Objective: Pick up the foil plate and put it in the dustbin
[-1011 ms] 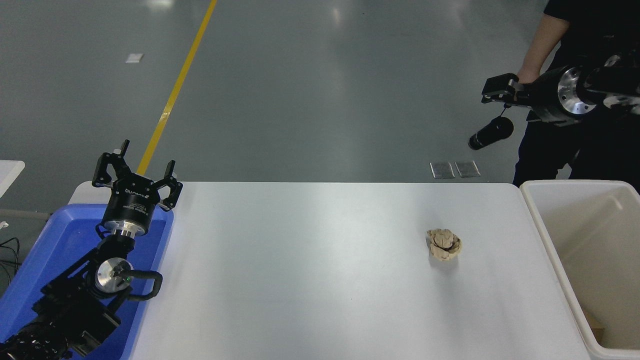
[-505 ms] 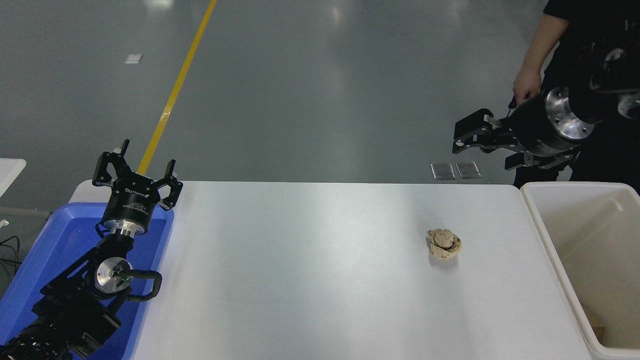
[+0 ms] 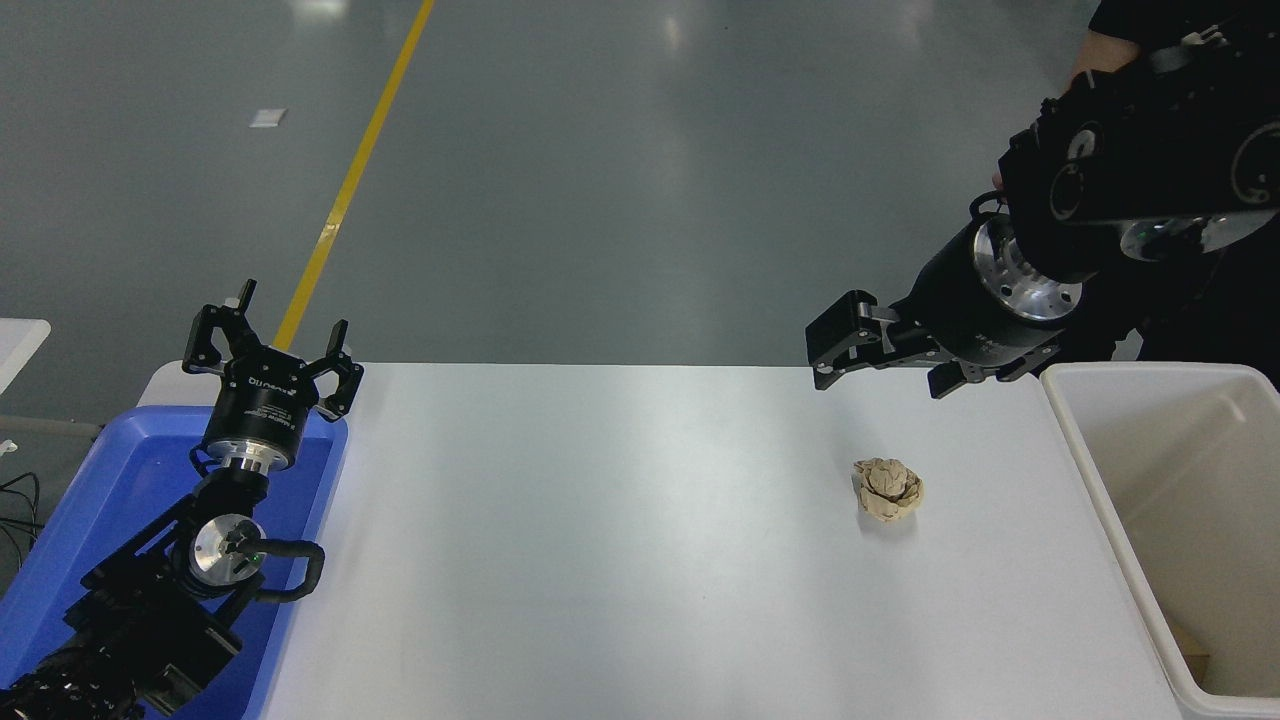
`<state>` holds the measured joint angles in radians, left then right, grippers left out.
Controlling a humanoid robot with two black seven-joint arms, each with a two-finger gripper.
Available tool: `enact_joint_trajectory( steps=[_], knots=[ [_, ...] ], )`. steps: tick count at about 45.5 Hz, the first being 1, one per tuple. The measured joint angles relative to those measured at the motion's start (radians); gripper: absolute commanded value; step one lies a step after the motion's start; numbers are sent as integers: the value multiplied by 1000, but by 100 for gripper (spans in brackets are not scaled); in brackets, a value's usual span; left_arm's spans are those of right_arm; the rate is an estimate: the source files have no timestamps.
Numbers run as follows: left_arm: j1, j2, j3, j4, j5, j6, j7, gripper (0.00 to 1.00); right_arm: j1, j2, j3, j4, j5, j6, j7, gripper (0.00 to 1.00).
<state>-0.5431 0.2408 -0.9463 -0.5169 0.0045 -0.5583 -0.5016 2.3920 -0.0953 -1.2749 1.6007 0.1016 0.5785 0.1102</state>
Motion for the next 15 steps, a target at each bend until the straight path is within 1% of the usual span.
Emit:
enact_joint_trajectory(
  steps=[4, 15],
  knots=[
    [0, 0, 0, 0, 0, 0, 0, 98, 0, 10, 2, 4, 15, 29, -3, 100],
    [0, 0, 0, 0, 0, 0, 0, 98, -5, 44, 2, 8, 47, 67, -29, 100]
  ],
)
